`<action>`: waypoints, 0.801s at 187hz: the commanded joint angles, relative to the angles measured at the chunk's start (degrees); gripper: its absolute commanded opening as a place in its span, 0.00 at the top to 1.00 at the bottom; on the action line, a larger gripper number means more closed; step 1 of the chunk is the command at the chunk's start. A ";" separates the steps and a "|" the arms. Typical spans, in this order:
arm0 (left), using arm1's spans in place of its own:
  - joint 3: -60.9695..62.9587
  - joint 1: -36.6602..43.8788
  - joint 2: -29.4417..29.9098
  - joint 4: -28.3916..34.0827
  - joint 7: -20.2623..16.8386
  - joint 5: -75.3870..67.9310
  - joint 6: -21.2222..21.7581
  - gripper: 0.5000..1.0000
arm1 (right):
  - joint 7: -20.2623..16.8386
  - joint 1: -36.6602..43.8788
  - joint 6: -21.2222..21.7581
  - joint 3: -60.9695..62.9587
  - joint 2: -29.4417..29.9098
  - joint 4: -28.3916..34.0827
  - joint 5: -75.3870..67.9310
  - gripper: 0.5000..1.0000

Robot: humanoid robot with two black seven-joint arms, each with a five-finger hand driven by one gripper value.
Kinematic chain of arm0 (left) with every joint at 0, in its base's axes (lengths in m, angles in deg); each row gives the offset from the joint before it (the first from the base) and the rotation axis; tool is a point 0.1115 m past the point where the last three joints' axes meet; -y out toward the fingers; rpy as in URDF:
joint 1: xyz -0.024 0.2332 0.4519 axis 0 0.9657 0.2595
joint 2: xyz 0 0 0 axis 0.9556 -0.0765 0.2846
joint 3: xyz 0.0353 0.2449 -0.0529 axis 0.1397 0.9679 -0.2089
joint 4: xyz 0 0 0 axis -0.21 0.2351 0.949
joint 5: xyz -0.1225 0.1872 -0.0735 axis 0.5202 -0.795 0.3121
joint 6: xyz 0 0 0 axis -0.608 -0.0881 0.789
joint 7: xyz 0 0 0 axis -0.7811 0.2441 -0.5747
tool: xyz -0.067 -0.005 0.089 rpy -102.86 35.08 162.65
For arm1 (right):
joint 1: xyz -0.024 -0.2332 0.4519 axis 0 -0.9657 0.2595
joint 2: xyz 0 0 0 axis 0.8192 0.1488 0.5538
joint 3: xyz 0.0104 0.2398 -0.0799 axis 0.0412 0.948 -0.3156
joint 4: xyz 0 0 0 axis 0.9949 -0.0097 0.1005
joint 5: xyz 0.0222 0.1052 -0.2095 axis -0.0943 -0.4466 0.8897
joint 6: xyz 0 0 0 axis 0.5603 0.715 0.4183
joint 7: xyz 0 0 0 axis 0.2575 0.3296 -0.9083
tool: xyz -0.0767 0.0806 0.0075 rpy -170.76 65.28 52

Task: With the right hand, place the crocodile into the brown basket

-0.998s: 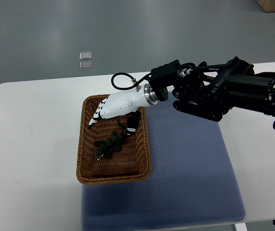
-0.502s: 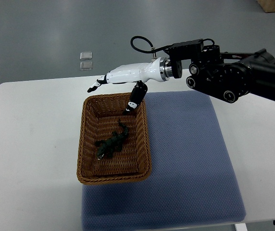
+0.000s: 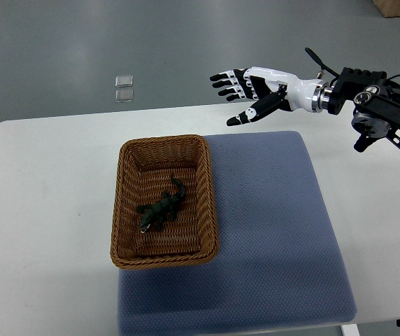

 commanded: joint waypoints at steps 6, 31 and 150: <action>0.06 0.00 0.00 0.00 0.01 0.00 0.00 0.00 | -0.49 -2.53 0.39 2.10 -0.32 -3.50 -6.13 0.15; 0.07 0.00 0.00 0.00 -0.07 0.00 0.00 0.00 | -1.90 -4.91 0.56 2.28 -0.32 -5.70 -12.73 0.15; 0.07 0.00 0.00 0.00 -0.07 0.00 0.00 0.00 | -6.73 -12.46 4.17 2.80 -0.67 -7.46 -39.97 0.14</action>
